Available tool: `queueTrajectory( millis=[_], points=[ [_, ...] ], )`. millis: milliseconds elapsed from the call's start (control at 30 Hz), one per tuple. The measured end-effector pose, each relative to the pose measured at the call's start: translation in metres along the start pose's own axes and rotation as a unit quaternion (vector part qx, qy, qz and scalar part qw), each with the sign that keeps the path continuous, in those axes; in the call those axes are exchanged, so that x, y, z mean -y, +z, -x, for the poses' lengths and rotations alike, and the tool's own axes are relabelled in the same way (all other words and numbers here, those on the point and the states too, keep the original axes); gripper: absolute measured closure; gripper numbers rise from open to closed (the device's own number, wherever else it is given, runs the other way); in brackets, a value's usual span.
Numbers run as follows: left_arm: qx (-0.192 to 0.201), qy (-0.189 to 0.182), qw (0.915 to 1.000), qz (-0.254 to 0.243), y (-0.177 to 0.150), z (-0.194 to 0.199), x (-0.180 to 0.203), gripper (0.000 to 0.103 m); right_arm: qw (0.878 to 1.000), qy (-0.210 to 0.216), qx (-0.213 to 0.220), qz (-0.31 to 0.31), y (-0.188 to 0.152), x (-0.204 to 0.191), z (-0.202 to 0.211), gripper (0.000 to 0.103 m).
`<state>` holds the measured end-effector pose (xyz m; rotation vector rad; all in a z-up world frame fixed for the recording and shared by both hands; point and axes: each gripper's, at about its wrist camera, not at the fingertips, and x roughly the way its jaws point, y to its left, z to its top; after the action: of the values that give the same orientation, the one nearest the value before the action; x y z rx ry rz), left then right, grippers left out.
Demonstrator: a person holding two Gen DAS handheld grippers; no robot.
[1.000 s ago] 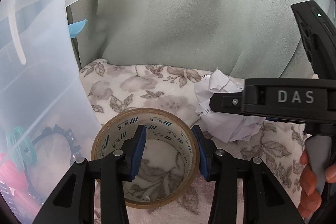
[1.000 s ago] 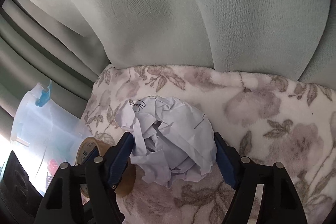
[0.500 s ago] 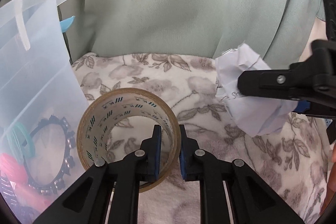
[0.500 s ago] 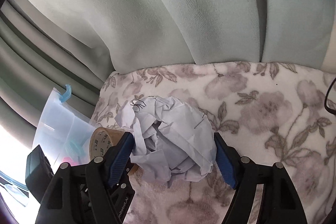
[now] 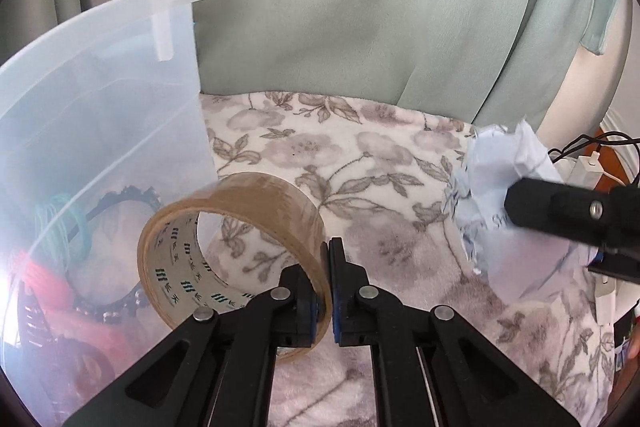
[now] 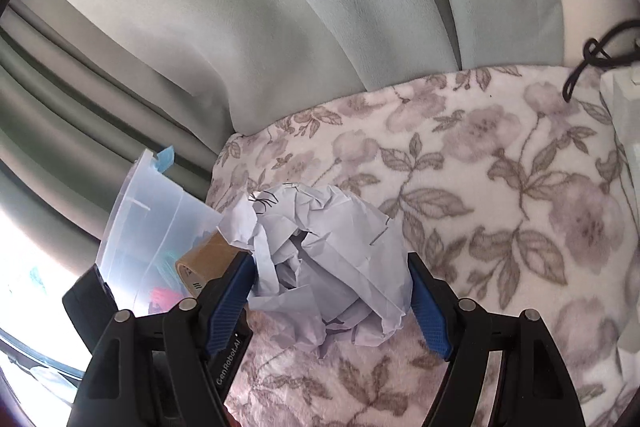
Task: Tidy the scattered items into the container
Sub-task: 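Close the left tool on the tape roll rim while the right tool grasps the crumpled paper, then lift the tape roll and paper ball and carry both over the clear box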
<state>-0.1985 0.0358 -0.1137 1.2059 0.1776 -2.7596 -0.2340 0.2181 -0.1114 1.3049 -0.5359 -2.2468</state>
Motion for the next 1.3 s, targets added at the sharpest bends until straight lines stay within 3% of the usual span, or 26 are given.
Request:
queueTrajectory(
  millis=[400, 567, 1033, 1300],
  points=[
    [-0.003, -0.036, 0.9993, 0.013, -0.024, 0.055, -0.008, 0.098, 0.989, 0.042, 0.061, -0.127, -0.073, 0.018, 0.061, 0.025],
    [0.024, -0.061, 0.9977, 0.016, -0.021, 0.096, -0.008, 0.098, 0.980, 0.054, 0.094, -0.166, -0.102, 0.018, 0.094, 0.025],
    [0.123, -0.137, 0.9822, 0.036, 0.007, 0.223, -0.026, 0.097, 0.972, 0.091, 0.188, -0.111, -0.122, -0.052, 0.184, 0.025],
    [0.188, -0.153, 0.9688, 0.052, 0.014, 0.281, -0.051, 0.097, 0.967, 0.110, 0.220, -0.074, -0.129, -0.092, 0.216, 0.025]
  ],
)
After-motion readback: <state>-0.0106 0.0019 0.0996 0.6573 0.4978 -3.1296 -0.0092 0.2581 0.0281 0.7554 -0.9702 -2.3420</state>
